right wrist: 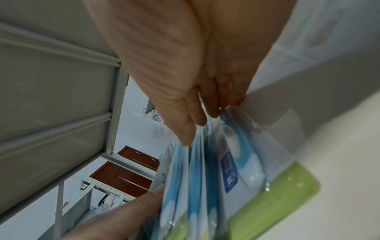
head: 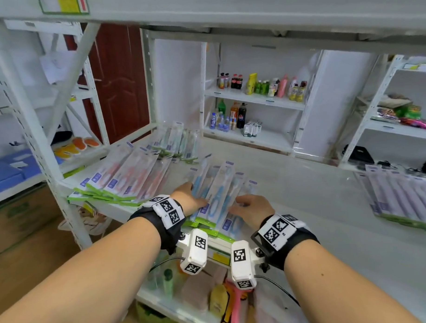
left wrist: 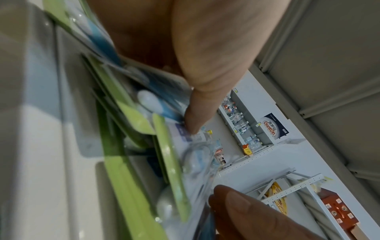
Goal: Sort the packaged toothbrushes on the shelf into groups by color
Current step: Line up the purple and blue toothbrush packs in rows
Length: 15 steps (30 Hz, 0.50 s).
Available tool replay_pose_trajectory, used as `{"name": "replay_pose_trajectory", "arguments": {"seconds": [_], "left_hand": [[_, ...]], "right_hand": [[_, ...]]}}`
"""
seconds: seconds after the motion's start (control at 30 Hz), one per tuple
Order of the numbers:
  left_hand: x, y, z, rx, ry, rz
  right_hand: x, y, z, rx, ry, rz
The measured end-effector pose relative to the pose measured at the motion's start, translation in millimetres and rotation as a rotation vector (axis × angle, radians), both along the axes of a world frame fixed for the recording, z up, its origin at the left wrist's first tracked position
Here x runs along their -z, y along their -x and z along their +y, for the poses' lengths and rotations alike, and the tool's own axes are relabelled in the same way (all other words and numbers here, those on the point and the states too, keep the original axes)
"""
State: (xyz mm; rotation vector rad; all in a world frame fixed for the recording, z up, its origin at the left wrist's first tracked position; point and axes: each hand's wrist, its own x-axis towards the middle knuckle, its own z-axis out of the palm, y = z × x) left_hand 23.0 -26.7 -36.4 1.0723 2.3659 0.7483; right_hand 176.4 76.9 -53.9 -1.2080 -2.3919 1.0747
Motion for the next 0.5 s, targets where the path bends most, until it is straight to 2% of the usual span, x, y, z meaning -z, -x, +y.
{"name": "replay_pose_trajectory", "arguments": {"seconds": [0.2, 0.5], "left_hand": [[1.4, -11.9, 6.3, 0.059, 0.021, -0.006], [3.6, -51.2, 24.2, 0.150, -0.054, -0.078]], "right_hand": [[0.3, -17.5, 3.2, 0.044, 0.000, -0.032], [1.1, -58.9, 19.5, 0.163, -0.018, -0.071]]}}
